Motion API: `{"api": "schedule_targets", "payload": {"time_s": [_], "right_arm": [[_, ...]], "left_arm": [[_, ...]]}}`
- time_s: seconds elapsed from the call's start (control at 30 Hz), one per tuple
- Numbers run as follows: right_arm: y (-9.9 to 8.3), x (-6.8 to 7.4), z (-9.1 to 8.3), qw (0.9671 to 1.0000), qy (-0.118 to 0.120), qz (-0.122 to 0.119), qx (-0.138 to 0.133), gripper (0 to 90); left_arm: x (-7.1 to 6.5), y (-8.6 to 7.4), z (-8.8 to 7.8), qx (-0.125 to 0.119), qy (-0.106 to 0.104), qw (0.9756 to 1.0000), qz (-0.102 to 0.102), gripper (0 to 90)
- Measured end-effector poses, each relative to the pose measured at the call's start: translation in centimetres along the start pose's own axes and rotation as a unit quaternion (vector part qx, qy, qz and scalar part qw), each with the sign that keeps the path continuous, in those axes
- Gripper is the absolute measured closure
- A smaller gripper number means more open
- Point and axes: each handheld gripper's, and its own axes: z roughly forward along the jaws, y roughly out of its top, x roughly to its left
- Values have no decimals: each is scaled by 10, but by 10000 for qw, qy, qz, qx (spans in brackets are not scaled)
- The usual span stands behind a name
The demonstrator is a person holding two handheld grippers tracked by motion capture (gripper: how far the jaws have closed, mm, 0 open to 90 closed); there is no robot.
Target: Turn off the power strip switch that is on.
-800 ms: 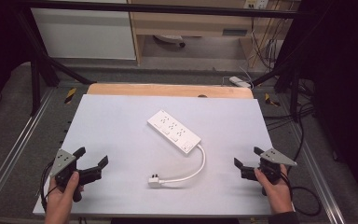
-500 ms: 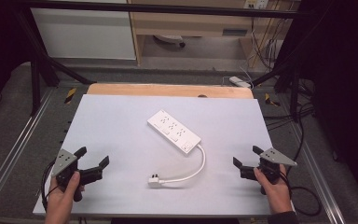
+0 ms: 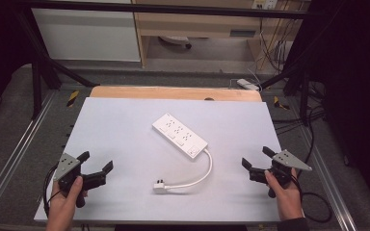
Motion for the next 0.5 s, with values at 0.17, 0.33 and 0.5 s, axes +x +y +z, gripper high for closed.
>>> {"api": "schedule_targets", "payload": {"time_s": [0.17,0.33,0.5], "right_arm": [[6,-4,-1,10000,-52,76,-2,38],[12,-2,2,9999,-85,79,41,35],[20,6,8,9999,40,5,165,33]], "left_arm": [[2,-3,1,72,-3,10000,-21,45],[2,-3,0,71,96,9999,-112,50],[-1,-2,3,130,84,9999,-53,52]]}}
